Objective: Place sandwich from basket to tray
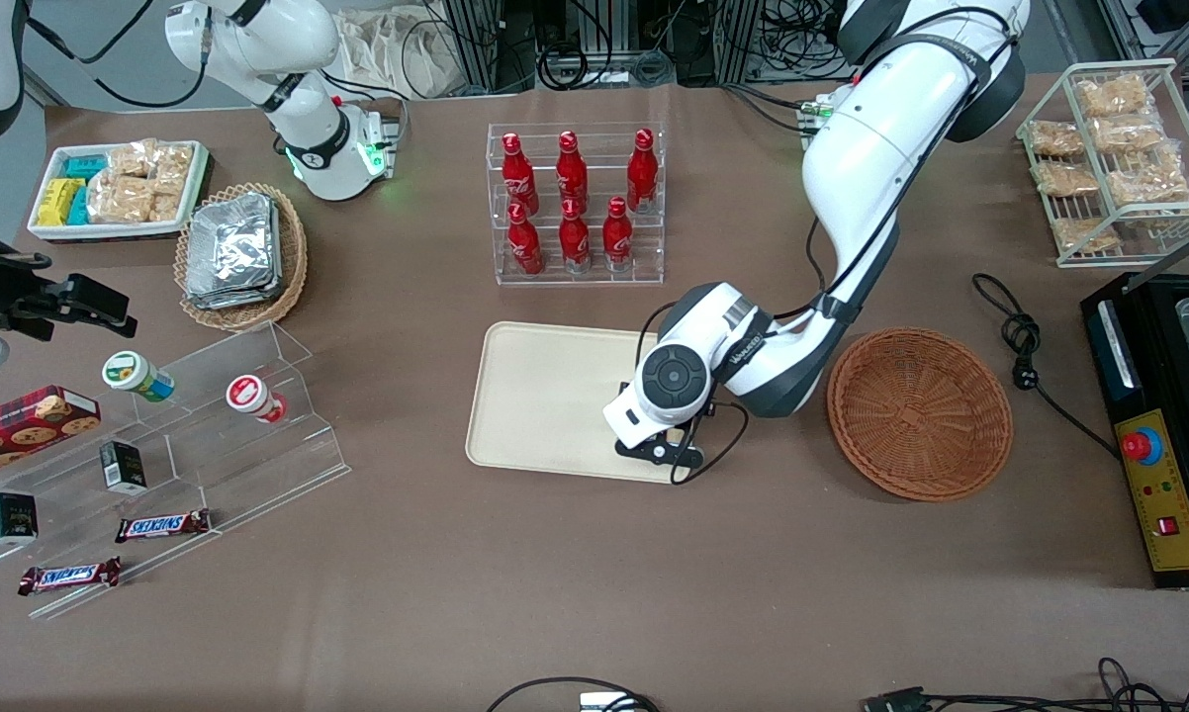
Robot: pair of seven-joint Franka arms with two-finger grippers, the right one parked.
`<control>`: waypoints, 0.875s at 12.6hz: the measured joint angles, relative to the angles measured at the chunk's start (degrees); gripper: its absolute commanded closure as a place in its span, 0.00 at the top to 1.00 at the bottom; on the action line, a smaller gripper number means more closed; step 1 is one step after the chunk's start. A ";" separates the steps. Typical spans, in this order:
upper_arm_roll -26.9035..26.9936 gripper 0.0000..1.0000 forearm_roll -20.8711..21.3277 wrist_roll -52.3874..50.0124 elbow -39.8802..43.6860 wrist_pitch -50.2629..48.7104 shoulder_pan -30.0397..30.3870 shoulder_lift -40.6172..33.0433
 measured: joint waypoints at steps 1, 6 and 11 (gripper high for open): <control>0.00 1.00 0.01 -1.10 0.02 -1.30 0.03 -0.94; 0.36 1.00 0.24 -2.59 -9.34 -6.87 0.36 -14.12; 0.92 1.00 0.21 4.84 -32.15 -6.07 8.42 -37.95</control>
